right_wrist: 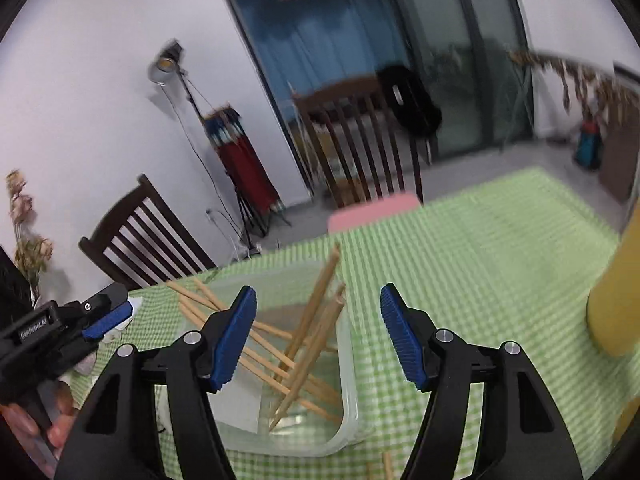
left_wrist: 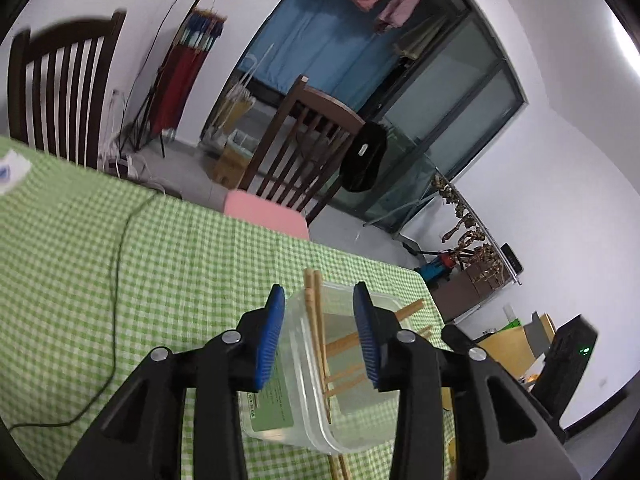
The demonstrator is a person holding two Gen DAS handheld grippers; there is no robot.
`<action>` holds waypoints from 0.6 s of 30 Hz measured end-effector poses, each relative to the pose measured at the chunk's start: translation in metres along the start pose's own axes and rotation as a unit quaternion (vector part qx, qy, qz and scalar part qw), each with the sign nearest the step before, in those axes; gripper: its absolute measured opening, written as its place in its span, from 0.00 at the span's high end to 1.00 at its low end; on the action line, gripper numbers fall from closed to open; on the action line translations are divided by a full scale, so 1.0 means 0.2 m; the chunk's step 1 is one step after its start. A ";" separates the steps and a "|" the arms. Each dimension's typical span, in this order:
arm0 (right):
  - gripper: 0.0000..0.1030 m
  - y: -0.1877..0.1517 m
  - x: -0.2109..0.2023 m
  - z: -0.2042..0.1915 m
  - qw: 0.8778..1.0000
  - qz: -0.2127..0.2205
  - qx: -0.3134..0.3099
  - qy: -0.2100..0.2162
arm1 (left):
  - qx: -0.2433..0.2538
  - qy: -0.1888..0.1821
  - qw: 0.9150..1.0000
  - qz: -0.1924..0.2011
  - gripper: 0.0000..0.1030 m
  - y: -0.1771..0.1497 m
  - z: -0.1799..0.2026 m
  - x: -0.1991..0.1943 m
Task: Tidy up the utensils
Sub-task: 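Open both tools over the clear container, releasing the chopsticks inside, then withdraw both open tools from the container toward the last chopsticks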
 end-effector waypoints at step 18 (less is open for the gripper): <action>0.18 0.13 -0.79 0.08 0.973 0.083 -0.213 -0.035 | 0.215 0.051 0.968 0.116 0.23 -0.06 0.37 -0.84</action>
Point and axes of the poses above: each gripper's, at about its wrist camera, not at the fingertips, and x roughly the way its jaws point, z to its right, y to its top, the point moved 9 cm from there along x, roughly the way its jaws point, and after that the axes turned 13 degrees about z, right-handed, at the moved point
